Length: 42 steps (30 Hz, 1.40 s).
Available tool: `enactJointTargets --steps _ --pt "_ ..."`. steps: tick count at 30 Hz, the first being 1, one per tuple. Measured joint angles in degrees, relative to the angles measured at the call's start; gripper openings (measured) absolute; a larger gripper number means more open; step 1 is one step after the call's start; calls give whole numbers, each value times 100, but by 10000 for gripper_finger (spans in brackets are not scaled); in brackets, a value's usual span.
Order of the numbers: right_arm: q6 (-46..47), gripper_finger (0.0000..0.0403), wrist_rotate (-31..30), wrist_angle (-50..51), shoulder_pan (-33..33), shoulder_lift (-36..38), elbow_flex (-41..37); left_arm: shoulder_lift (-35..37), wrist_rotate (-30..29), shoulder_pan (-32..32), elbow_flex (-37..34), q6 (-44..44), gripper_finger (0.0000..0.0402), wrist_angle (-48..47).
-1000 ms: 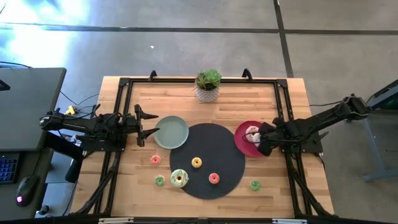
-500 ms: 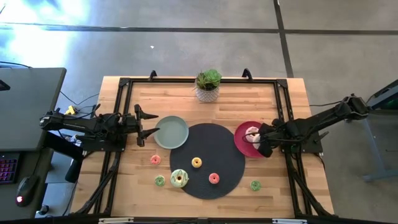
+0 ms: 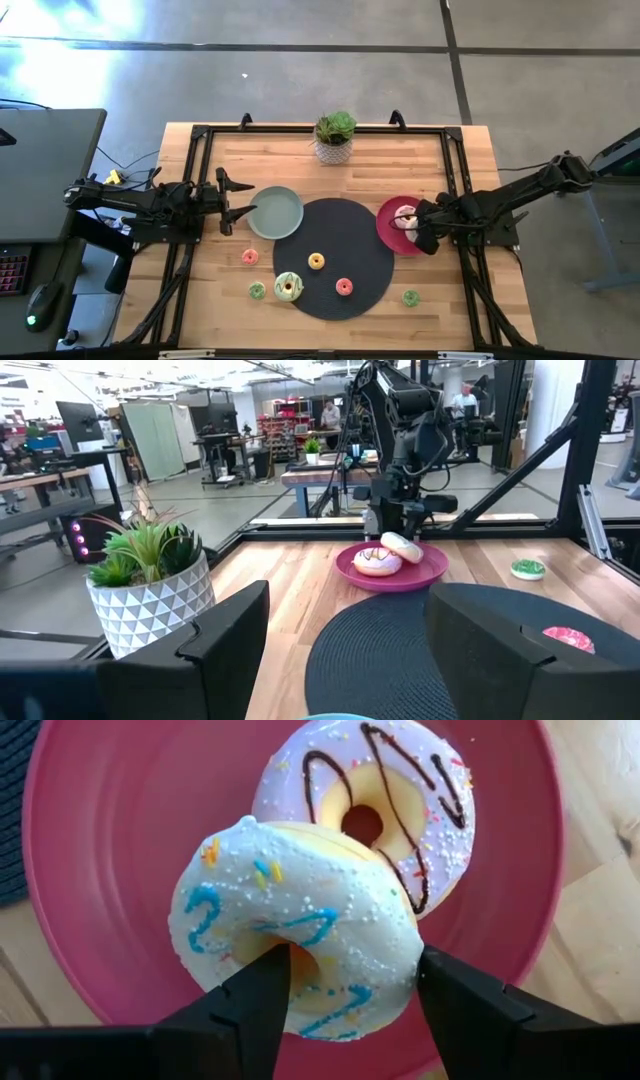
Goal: Pick & Place donuts
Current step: Put the large white donut on the red plate, then put the large blue donut on the red plate
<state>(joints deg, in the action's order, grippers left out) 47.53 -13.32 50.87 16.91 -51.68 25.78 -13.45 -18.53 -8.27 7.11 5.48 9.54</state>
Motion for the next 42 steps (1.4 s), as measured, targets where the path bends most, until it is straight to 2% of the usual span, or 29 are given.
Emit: enactJointTargets --steps 11,19,22,26,32,35,38,42 --pt "-117 204 -246 62 0 0 106 0 -1 0 0 0 256 11" --pt "-330 204 -305 380 0 0 960 1 -1 0 0 0 256 96" --pt "-581 204 -500 304 0 0 1226 0 -1 0 0 0 256 94" --pt "-1432 204 -894 -737 -2 -40 1268 0 -1 0 0 0 256 94" --pt "-3323 204 -809 -3035 -2 -541 1270 2 28 0 0 -149 256 101" --pt "-4061 204 -642 -3882 -2 -922 1270 -4 251 0 0 -432 256 139" --pt "-4576 204 -555 -4268 -2 -1243 1270 -175 592 0 0 -616 256 445" --pt "-4743 204 -779 -4278 -41 -1538 1270 -671 910 -2 180 -594 256 522"
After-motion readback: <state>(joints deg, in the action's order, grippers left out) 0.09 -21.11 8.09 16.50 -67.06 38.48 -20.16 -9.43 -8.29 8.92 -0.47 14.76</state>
